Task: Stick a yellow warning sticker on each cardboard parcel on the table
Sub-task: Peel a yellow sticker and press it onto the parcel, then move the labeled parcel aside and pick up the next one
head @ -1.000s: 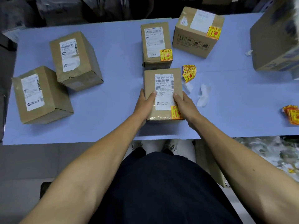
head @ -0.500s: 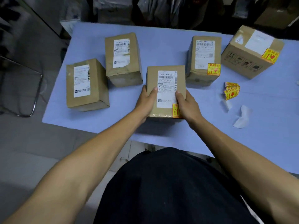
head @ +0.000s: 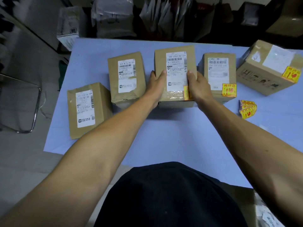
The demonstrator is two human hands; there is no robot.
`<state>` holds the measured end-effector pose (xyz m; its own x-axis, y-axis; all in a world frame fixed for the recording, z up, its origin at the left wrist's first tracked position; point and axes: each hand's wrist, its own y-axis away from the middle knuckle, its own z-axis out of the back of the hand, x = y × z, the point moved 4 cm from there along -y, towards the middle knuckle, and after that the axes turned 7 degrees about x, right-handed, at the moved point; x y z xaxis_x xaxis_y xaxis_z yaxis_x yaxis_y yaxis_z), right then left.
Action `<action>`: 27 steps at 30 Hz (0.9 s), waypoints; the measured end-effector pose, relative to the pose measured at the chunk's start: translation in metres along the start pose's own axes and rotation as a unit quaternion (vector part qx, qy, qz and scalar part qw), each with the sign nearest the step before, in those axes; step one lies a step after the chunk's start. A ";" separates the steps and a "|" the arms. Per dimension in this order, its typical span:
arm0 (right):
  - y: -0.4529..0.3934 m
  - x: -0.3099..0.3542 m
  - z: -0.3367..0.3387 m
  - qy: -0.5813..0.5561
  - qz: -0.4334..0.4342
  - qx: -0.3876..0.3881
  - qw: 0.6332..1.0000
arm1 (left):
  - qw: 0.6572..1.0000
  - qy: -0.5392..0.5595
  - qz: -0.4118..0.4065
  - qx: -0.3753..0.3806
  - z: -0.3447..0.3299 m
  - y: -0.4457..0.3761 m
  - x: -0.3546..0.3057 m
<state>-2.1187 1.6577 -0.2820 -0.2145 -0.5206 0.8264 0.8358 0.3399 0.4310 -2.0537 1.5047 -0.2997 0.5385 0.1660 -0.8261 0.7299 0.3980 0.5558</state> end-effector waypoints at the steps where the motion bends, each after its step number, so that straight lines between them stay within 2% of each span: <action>1: -0.008 0.001 -0.001 -0.002 -0.005 -0.001 1.000 | 1.000 -0.008 0.005 -0.001 0.000 -0.008 -0.003; 8: -0.053 -0.004 -0.010 0.022 -0.065 -0.012 0.998 | 0.997 -0.041 0.029 -0.051 0.000 -0.052 -0.013; 16: -0.063 -0.007 -0.015 0.066 -0.036 -0.075 0.994 | 0.983 -0.168 -0.022 -0.065 0.002 -0.068 -0.016; 22: -0.060 0.004 -0.011 0.083 -0.040 -0.019 0.996 | 0.972 -0.227 -0.021 -0.059 0.002 -0.061 -0.027; 24: -0.058 0.012 -0.006 0.135 -0.023 -0.007 0.991 | 0.963 -0.257 -0.043 -0.068 0.005 -0.054 -0.039; 27: -0.052 0.034 -0.001 0.247 0.056 -0.019 0.967 | 0.941 -0.300 -0.145 -0.060 0.014 -0.030 -0.061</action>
<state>-2.1691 1.6210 -0.2771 0.1393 -0.7960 0.5890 0.8600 0.3921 0.3265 -2.1028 1.4702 -0.2648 0.4902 -0.4899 -0.7210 0.8499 0.4523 0.2705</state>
